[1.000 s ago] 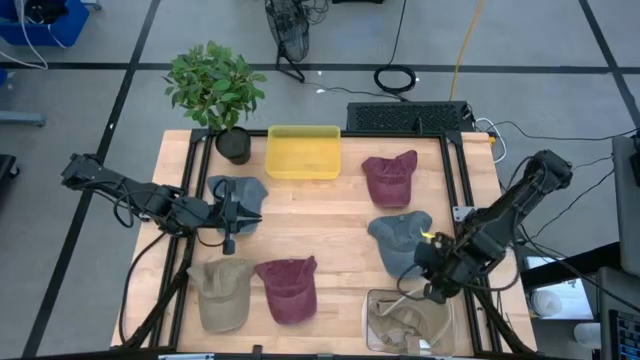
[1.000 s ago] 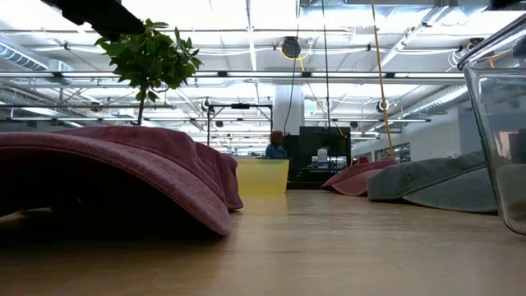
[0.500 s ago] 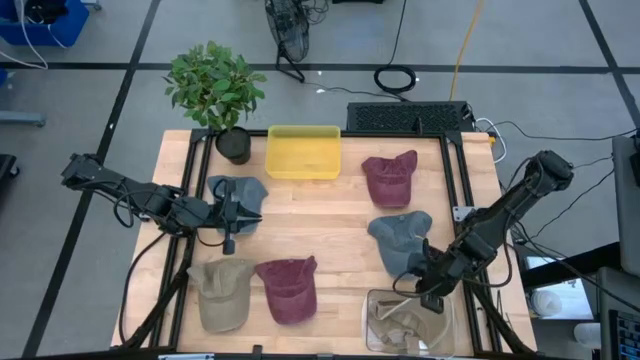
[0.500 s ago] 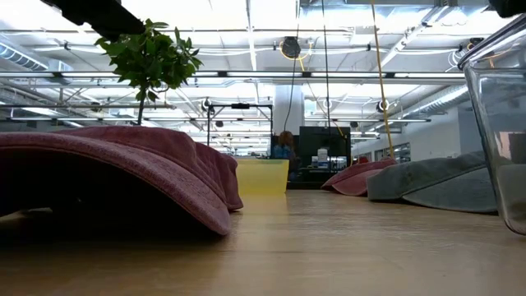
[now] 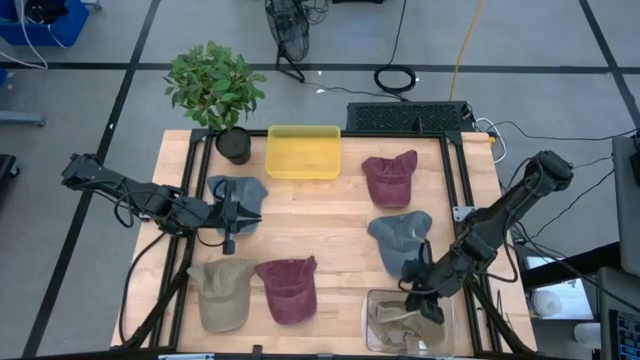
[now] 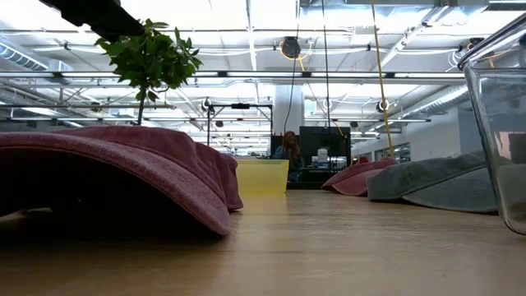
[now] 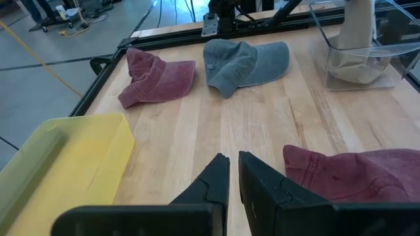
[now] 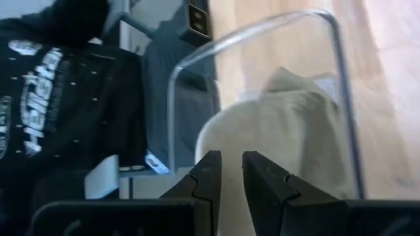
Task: Pick & Place hat
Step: Put the top brown cap into the transparent bin
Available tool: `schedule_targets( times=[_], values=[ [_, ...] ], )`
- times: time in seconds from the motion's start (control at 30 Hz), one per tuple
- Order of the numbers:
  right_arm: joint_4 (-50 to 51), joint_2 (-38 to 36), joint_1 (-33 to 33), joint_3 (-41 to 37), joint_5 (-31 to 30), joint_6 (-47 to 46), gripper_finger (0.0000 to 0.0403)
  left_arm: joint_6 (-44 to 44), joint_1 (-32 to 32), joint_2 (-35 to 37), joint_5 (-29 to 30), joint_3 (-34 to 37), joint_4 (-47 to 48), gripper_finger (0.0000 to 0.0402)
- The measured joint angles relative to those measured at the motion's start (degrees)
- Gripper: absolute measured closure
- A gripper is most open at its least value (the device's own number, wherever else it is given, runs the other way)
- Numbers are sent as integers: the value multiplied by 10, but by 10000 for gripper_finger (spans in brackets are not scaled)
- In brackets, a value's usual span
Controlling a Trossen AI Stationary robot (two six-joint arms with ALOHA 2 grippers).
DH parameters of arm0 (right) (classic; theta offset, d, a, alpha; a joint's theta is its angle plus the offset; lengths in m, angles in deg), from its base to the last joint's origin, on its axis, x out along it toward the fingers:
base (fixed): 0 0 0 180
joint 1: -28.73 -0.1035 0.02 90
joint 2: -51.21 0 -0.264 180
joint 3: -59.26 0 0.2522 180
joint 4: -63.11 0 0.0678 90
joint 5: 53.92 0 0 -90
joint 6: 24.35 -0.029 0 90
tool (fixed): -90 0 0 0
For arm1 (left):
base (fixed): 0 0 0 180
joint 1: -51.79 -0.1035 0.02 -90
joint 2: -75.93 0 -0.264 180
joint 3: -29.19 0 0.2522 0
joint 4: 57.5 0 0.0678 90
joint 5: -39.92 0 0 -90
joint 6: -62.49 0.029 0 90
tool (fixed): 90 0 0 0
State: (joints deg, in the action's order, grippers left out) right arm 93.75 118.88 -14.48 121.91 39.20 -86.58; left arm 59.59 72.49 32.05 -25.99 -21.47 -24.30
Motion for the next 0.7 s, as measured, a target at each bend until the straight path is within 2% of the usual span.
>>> schedule_targets(
  times=[0.2,0.5,0.7],
  values=[
    [-43,21,-21,0,-4,-19,348,-3,0,0,0,0,1,360],
    [-114,117,-56,0,-16,-31,348,-7,0,0,0,0,1,360],
    [-119,131,-56,11,-20,-19,348,-1,0,0,0,0,1,360]
  ],
)
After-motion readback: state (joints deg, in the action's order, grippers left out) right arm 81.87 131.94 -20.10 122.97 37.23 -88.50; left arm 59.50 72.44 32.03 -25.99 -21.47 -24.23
